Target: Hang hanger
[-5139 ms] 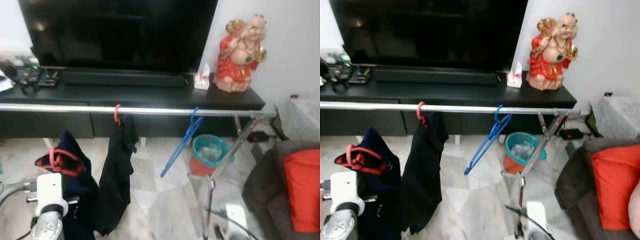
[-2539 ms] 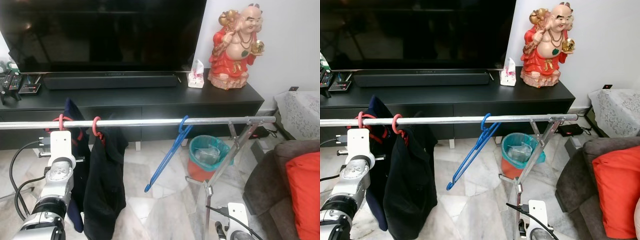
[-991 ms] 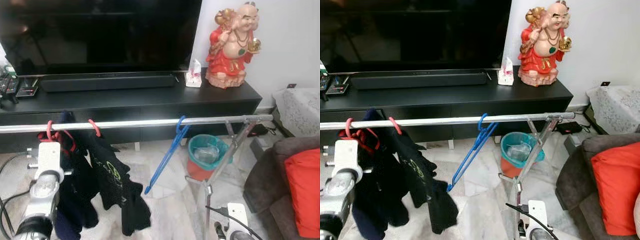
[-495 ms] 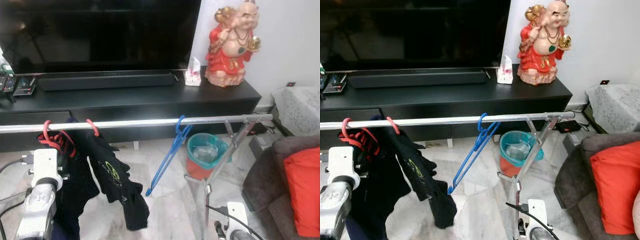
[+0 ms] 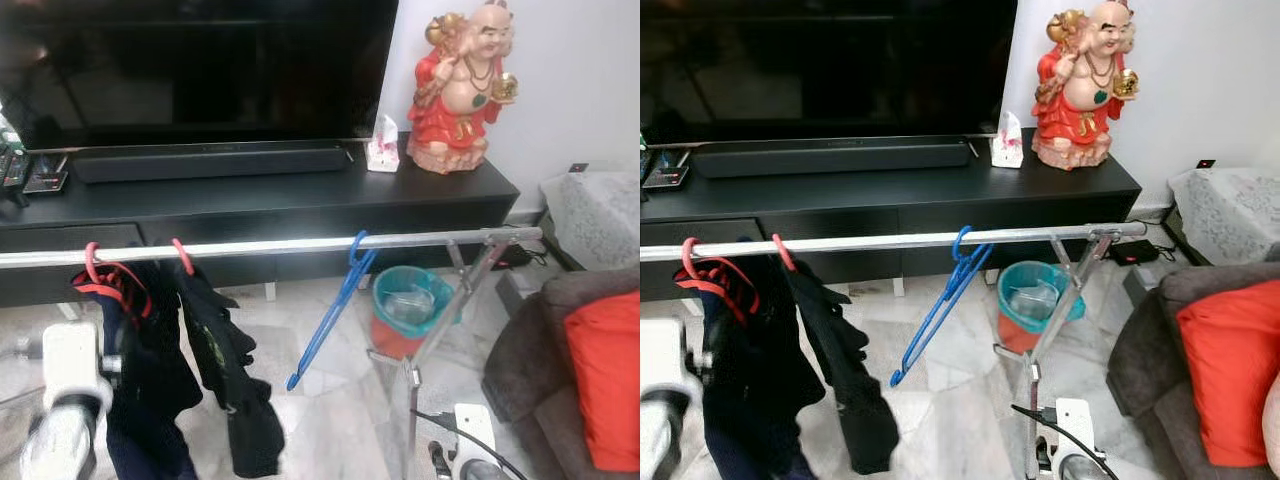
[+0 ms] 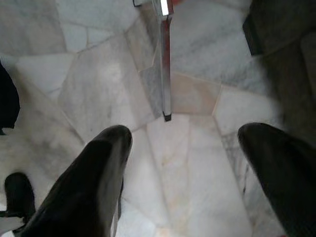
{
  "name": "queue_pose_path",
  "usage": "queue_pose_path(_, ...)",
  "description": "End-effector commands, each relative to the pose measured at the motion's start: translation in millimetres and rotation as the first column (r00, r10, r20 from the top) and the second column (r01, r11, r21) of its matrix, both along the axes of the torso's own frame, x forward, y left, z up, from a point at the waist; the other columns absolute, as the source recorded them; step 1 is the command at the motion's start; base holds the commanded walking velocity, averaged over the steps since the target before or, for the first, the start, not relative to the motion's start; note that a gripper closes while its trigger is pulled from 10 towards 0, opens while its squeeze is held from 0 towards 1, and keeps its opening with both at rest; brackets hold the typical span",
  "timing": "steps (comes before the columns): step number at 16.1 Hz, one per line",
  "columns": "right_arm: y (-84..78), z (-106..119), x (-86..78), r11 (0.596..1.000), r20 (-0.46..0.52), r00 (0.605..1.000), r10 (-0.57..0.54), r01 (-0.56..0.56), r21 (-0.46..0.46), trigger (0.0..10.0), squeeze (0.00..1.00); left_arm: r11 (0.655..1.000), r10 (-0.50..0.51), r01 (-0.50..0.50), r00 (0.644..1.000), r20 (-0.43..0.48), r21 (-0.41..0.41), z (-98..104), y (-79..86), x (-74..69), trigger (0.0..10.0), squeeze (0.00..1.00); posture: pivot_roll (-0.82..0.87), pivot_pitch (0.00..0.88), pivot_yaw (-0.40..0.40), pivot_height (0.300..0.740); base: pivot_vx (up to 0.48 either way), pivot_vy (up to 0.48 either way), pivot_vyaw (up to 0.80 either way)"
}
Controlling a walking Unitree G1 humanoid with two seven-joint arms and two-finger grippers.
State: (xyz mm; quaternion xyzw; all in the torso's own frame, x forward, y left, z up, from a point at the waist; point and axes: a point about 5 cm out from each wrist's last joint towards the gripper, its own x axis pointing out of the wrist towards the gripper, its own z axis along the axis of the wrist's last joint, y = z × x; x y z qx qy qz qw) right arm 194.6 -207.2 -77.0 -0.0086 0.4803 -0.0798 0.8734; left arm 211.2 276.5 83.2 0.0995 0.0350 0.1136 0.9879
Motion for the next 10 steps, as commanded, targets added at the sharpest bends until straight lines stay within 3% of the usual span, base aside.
queue_pose_path(1, -2.2, 1, 0.5, 1.000, 0.003, 1.000, -0.005, 0.005, -0.005, 10.0, 0.00, 1.000, 0.010, -0.010, 1.000, 0.000, 0.003, -2, 1.8, -8.8, 10.0, 1.00, -0.08, 0.000, -0.070, 0.732, 0.000, 0.000, 0.00)
queue_pose_path(4, -2.5, 0, 0.1, 1.000, 0.000, 1.000, 0.001, -0.001, -0.006, 10.0, 0.00, 0.986, 0.165, -0.161, 0.979, -0.122, 0.043, -35, 21.4, -58.5, 10.0, 1.00, -0.06, 0.000, -0.070, 0.732, 0.000, 0.000, 0.00)
queue_pose_path(6, -2.5, 1, 0.1, 1.000, 0.000, 1.000, 0.004, -0.004, -0.007, 10.0, 0.00, 0.972, 0.233, -0.226, 0.951, -0.205, 0.060, -51, 31.7, -72.6, 10.0, 1.00, -0.06, 0.000, -0.070, 0.732, 0.000, 0.000, 0.00)
queue_pose_path(7, -2.6, 1, 0.2, 1.000, 0.000, 1.000, 0.004, -0.004, -0.007, 10.0, 0.00, 0.980, 0.197, -0.190, 0.959, -0.203, 0.053, -51, 25.7, -69.9, 10.0, 0.97, -0.06, 0.000, -0.072, 0.732, 0.000, 0.000, 0.00)
queue_pose_path(8, -3.3, 1, 0.1, 1.000, 0.002, 1.000, -0.008, 0.008, -0.008, 10.0, 0.00, 0.992, 0.123, -0.117, 0.983, -0.134, 0.048, -37, 11.0, -57.3, 10.0, 0.00, -0.06, 0.000, -0.073, 0.732, 0.000, 0.000, 0.00)
queue_pose_path(9, -3.7, 1, 0.3, 1.000, 0.001, 1.000, -0.008, 0.008, -0.010, 10.0, 0.00, 0.993, 0.103, -0.097, 0.990, -0.095, 0.062, -28, 5.7, -50.7, 10.0, 0.00, -0.06, 0.000, -0.074, 0.732, 0.000, 0.000, 0.00)
queue_pose_path(10, -4.1, 1, 0.4, 1.000, 0.001, 1.000, -0.008, 0.008, -0.013, 10.0, 0.00, 0.996, 0.073, -0.074, 0.997, 0.023, 0.058, -3, -5.0, -31.5, 10.0, 0.00, -0.06, 0.000, -0.075, 0.732, 0.000, 0.000, 0.00)
